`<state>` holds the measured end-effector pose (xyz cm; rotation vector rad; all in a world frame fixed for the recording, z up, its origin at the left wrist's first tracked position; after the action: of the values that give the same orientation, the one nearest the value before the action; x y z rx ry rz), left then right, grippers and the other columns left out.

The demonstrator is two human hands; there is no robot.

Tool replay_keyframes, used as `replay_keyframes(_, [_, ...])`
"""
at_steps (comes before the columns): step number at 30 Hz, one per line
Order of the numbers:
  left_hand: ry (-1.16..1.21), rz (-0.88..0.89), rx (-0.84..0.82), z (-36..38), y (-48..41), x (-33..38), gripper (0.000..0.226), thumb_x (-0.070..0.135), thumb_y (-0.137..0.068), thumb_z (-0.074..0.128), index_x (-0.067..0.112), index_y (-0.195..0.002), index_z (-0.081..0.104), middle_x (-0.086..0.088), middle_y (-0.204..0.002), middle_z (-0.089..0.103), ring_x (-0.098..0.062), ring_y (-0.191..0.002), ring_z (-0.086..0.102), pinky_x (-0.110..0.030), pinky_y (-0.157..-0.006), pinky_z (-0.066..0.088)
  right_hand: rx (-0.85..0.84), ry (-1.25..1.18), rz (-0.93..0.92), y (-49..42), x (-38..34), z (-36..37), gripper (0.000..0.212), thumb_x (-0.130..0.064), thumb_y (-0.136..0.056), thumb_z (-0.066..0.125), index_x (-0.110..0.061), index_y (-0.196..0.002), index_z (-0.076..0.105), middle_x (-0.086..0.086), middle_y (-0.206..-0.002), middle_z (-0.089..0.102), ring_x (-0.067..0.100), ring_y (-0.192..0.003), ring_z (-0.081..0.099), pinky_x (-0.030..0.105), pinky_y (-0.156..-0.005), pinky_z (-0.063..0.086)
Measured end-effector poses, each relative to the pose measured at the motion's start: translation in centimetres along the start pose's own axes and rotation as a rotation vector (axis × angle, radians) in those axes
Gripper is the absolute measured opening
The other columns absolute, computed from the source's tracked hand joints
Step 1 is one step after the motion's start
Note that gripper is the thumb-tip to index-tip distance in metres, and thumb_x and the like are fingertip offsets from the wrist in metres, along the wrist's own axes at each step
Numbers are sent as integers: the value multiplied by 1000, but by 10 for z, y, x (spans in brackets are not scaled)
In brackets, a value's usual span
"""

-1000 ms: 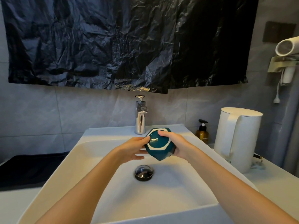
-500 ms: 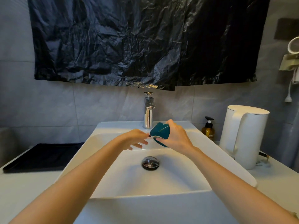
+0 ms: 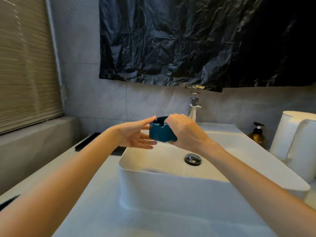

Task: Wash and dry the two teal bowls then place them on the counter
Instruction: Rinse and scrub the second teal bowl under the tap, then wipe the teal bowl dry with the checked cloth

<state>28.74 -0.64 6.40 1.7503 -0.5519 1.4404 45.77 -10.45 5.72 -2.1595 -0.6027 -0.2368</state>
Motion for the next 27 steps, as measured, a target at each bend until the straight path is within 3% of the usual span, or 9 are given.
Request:
replay_keyframes(3, [132,12,75,-21,31,-8,52,44,-90,56,13,-131,50,-19,-122,62,-27,-96,69,-30,-88,55,61,-30,-66,-28,-30,6,57,-31,-67,85,-8,-98,43,13,-84,60,25,-66,54,32,-58,44])
replay_keyframes(6, [173,47,177,-41,65,-16,41,40,-94,48,10,-122,54,-17,-118,64,-25,-91,70,-27,-82,56,70,-42,-97,-55,-61,12,62,-43,-64,83,-6,-97,45,12,-82,56,25,-66,50,32,-62,38])
replay_keyframes(9, [178,77,301,-64,100,-27,37,39,-95,46,8,-113,56,-17,-109,66,-23,-84,70,-24,-71,59,64,-65,-95,-73,-94,26,56,-38,-68,75,-9,-102,41,14,-92,55,28,-79,50,33,-74,37])
replay_keyframes(12, [126,105,427,-86,130,-43,36,36,-97,44,6,-113,55,-18,-103,66,-22,-81,70,-23,-60,58,-15,-166,-91,-85,-127,38,46,-36,-81,65,-6,-108,43,14,-101,53,23,-92,39,31,-87,29])
replay_keyframes(16, [12,128,554,-111,156,-74,36,34,-100,42,7,-122,54,-16,-109,66,-24,-90,69,-29,-69,60,-260,-280,-55,-96,-170,52,38,-36,-93,58,-10,-117,43,0,-109,46,19,-105,36,40,-103,25])
replay_keyframes(19, [-230,101,683,-127,168,-103,34,41,-99,40,17,-115,59,-8,-99,71,-21,-84,71,-33,-70,60,-309,-326,-37,-97,-204,67,38,-34,-92,59,-12,-119,43,1,-118,49,20,-107,41,40,-93,38])
replay_keyframes(22, [-559,65,775,-143,178,-128,41,52,-97,33,24,-113,59,-3,-103,68,-18,-90,66,-31,-73,53,-334,-339,-13,-93,-227,86,42,-34,-91,60,-11,-121,44,5,-121,50,23,-110,42,40,-87,40])
replay_keyframes(24, [-612,107,839,-154,186,-143,46,51,-97,34,20,-117,62,-1,-109,67,-17,-96,62,-34,-83,50,-348,-315,-4,-90,-235,99,42,-35,-91,60,-11,-121,44,4,-122,50,23,-111,42,40,-88,40])
replay_keyframes(27, [-622,157,945,-168,203,-164,37,39,-97,45,20,-124,61,1,-118,64,-16,-106,59,-31,-91,46,-355,-255,10,-85,-240,117,40,-34,-91,60,-12,-119,44,3,-121,51,24,-111,43,40,-87,41])
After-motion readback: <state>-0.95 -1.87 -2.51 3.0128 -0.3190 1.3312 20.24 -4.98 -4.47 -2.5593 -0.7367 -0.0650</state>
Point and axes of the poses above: each hand's wrist, its own y-axis away from the middle knuckle, its own z-axis out of the palm, x = y × z, the point moved 1 cm from there along -y, towards the middle knuckle
